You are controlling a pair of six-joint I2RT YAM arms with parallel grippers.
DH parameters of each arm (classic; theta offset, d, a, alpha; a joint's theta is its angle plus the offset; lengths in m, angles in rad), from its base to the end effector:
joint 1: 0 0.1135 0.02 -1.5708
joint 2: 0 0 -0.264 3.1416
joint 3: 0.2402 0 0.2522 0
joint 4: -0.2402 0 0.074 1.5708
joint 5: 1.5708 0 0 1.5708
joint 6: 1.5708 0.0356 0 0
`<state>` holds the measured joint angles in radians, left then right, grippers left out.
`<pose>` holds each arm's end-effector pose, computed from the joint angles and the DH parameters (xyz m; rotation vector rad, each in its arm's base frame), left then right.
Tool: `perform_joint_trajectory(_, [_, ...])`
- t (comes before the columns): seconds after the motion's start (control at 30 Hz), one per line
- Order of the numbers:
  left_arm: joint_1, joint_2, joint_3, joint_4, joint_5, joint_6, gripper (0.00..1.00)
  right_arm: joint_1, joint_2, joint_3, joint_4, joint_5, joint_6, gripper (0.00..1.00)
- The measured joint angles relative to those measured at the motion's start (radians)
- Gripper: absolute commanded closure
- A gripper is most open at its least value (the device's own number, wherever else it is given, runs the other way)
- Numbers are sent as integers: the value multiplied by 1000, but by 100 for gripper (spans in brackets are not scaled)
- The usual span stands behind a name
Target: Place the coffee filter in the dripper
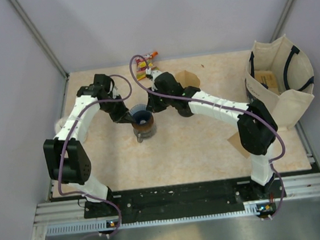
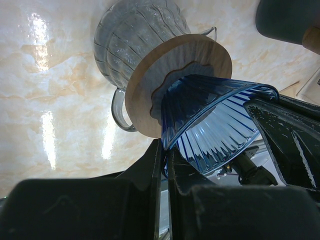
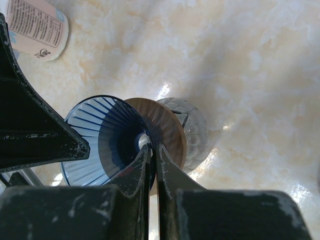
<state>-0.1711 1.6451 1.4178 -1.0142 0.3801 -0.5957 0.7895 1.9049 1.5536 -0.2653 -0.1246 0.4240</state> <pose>0.3194 -0.0686 0.2787 -0.5201 2.8526 -0.6972 0.3112 0.3201 0.2717 -0.4914 2.2503 0.7965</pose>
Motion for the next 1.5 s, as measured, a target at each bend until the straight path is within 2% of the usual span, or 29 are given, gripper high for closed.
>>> perform_joint_trajectory(0.37, [-1, 23, 43, -35, -22, 7, 98, 0, 11, 36, -39, 2, -2, 100])
perform_joint_trajectory(0.43, [-2, 24, 47, -38, -27, 9, 93, 0, 17, 50, -53, 3, -3, 100])
perform_joint_trajectory(0.57, [-2, 25, 49, -39, -29, 14, 84, 0, 20, 59, -67, 2, -3, 90])
perform_joint_trajectory(0.87, [-7, 25, 49, -34, -60, 48, 69, 2, 21, 66, -77, -2, -11, 89])
perform_joint_trajectory(0.93, [-7, 25, 49, -34, -64, 50, 66, 4, 25, 74, -84, -2, -12, 83])
perform_joint_trajectory(1.03, [-7, 25, 50, -35, -71, 57, 54, 8, 41, 92, -104, -1, -13, 68])
perform_joint_trajectory(1.13, [-7, 23, 57, -37, -79, 67, 32, 11, 56, 99, -125, 0, -13, 61])
perform_joint_trajectory(1.37, [-7, -39, 88, -35, -83, 73, 15, 14, 62, 144, -164, 11, -12, 50])
perform_joint_trajectory(1.43, [-7, -72, 97, -34, -82, 75, 1, 14, 62, 169, -172, 18, -13, 46])
perform_joint_trajectory(1.47, [-7, -90, 108, -34, -82, 76, 1, 15, 62, 182, -174, 21, -14, 34])
perform_joint_trajectory(1.5, [-7, -107, 119, -33, -83, 74, 1, 15, 61, 193, -174, 25, -15, 19])
